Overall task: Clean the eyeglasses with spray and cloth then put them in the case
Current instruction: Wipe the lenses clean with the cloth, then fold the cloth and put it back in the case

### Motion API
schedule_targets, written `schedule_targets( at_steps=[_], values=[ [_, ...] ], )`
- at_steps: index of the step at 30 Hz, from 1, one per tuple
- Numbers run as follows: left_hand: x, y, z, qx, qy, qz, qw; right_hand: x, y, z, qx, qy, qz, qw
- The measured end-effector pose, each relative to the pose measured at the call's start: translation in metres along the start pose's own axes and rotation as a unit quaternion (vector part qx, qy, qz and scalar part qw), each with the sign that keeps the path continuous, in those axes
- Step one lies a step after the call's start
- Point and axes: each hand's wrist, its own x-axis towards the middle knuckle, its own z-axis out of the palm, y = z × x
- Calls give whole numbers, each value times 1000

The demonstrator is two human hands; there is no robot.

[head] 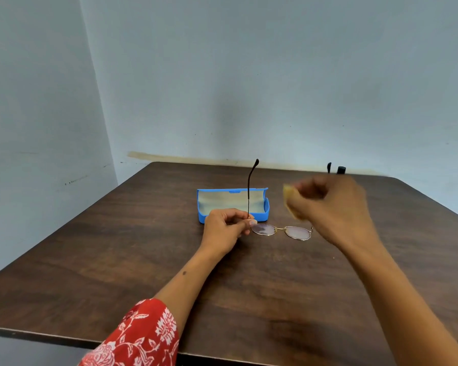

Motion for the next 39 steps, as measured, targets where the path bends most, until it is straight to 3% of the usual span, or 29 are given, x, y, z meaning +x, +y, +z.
schedule_targets(
  at_steps=[2, 4, 11, 19, 32, 36, 39],
  values=[
    [0, 0, 0, 4, 3, 4, 1000, -9, 21, -13, -106, -48, 65, 991],
    [-1, 0, 0, 9, 4, 8, 1000, -13, 41, -20, -148, -38, 110, 982],
    [-7, 2, 13, 28, -22, 18, 999, -7, 73, -22, 3, -64, 189, 980],
    [-12, 9, 33, 117, -55, 63, 990, 0, 90, -28, -16, 5, 199, 980],
    [-9, 14, 59, 238, -82, 24, 967, -10, 107, -34, -54, 28, 192, 980],
    [-12, 17, 58, 245, -87, 23, 965, -32, 97, -41, -12, 122, 170, 978],
    [-17, 23, 53, 234, -84, 12, 969, -44, 87, -43, 97, 135, 178, 970]
  ],
)
